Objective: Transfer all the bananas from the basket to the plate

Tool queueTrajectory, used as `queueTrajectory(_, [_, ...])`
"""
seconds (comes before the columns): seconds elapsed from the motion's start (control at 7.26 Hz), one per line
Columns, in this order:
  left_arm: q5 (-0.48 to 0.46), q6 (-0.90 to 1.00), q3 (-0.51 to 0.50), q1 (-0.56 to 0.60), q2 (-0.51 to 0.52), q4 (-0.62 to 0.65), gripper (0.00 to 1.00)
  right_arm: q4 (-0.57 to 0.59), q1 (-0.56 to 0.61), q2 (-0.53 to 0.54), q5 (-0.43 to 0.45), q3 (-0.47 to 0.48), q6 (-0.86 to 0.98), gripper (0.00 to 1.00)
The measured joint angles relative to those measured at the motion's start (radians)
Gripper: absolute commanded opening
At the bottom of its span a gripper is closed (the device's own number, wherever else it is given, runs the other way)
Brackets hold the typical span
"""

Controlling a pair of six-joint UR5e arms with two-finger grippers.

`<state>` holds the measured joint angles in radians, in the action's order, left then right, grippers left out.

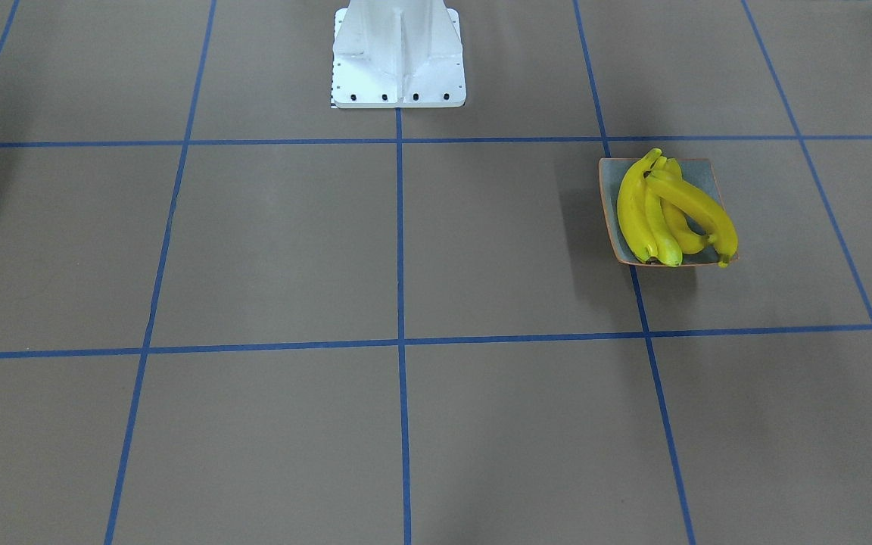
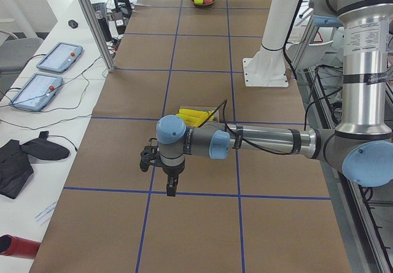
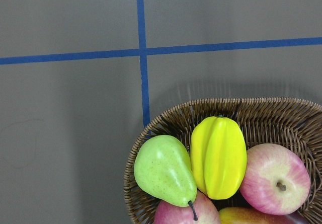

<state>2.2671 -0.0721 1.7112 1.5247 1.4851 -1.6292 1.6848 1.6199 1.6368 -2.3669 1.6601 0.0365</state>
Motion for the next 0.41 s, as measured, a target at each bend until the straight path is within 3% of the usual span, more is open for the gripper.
queueTrajectory(0.41, [0.000, 0.000, -0.005, 0.001, 0.002, 0.000, 1.00, 0.000, 0.000, -0.002, 0.004, 0.001, -0.001, 1.00])
